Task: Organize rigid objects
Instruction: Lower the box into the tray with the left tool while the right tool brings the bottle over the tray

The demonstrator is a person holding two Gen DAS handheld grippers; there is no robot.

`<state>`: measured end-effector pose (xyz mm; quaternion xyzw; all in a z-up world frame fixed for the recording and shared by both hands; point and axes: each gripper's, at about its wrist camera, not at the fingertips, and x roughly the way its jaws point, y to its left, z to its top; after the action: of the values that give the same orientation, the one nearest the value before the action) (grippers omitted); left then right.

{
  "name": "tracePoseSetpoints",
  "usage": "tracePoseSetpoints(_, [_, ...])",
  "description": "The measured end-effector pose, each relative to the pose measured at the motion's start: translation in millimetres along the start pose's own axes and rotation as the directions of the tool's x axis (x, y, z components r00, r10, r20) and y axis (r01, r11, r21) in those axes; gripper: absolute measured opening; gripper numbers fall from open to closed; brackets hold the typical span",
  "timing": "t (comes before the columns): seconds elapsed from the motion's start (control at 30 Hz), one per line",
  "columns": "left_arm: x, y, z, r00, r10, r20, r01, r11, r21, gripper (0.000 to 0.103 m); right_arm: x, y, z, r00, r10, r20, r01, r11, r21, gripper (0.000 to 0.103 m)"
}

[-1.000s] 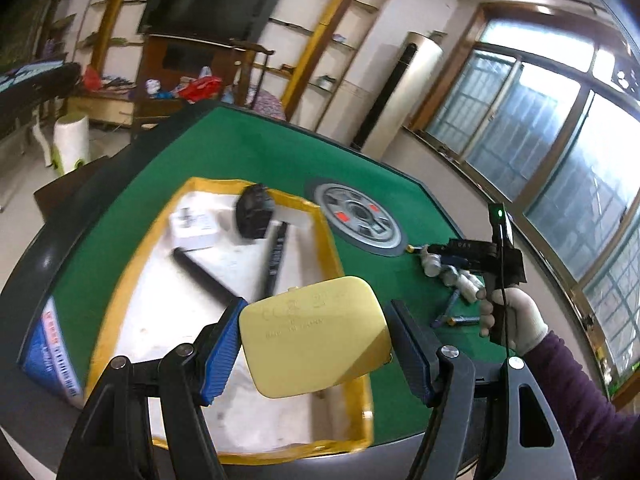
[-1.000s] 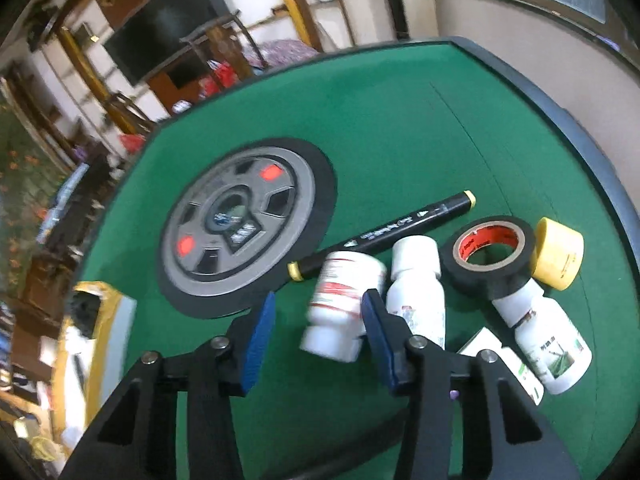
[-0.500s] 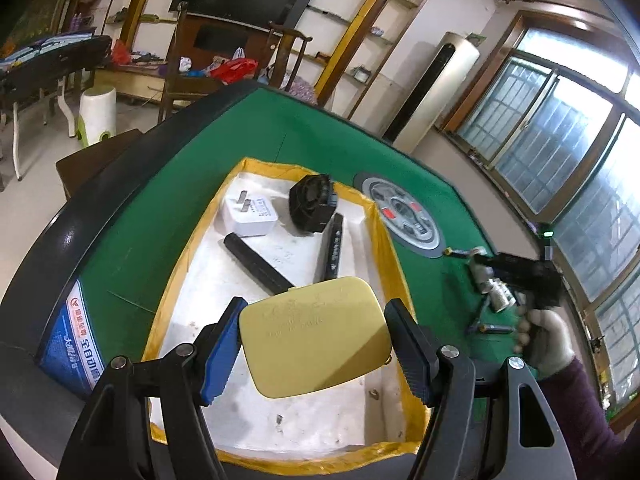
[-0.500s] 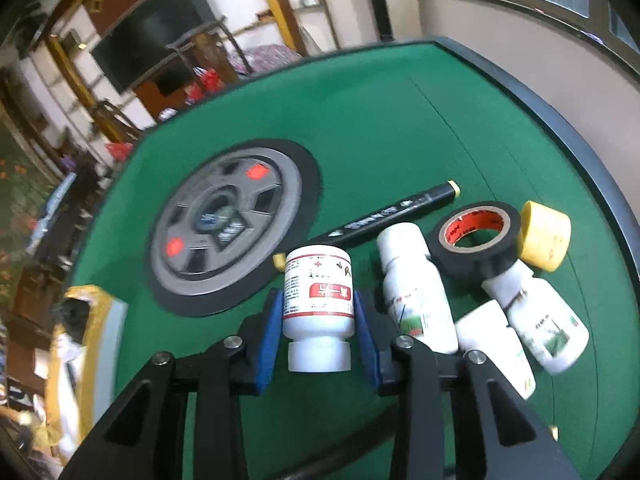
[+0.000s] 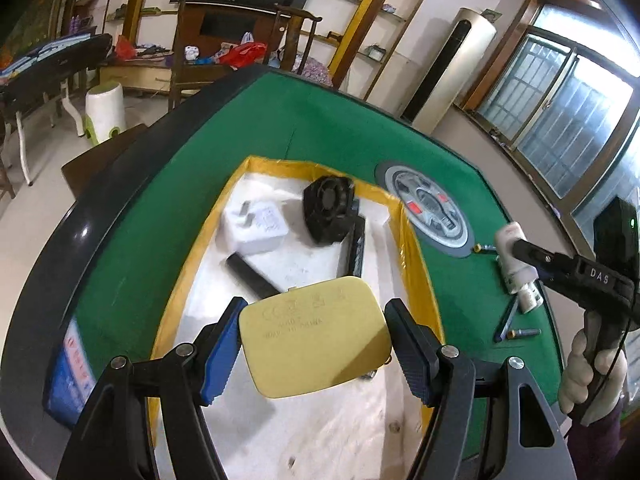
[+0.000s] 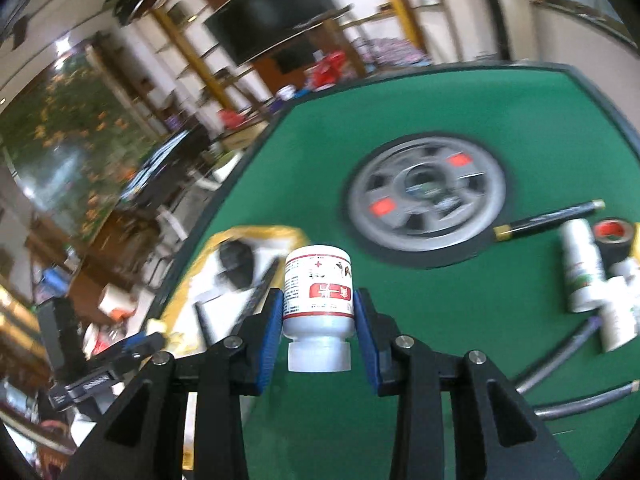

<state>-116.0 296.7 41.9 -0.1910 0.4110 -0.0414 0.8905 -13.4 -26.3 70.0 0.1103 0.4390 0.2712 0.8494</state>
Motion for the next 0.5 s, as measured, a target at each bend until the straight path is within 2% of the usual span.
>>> tracePoseSetpoints(0.13, [0.0, 11.6, -8.3, 0.998, 0.028, -0.059, -0.029, 0.999, -0.019, 0.074, 30.7, 42.7, -7.5, 0.994, 0.068, -0.082, -0.072, 0.996, -0.054, 0.035])
tracePoseSetpoints(0.3, [25.3, 26.9, -3.6, 0.987, 0.070, -0.145, -0.079, 0.995, -0.062, 0.074, 86.0, 91.8, -12.8, 0.970, 0.138, -0.199, -0.157, 0.984, -0.080, 0.035])
tracePoseSetpoints(0.37, [31.0, 25.5, 3.1, 0.985, 0.101, -0.138, -0.108, 0.993, -0.046, 0.074, 110.2, 106.2, -12.3, 0.959, 0.140, -0.245, -0.163, 0.983, -0.078, 0.035])
tracePoseSetpoints(0.5, [44.3, 25.1, 17.3, 0.987, 0.096, -0.130, -0.105, 0.993, -0.058, 0.074, 147.2, 120.7, -7.9, 0.953, 0.086, -0.290, -0.117, 0.989, -0.093, 0.035])
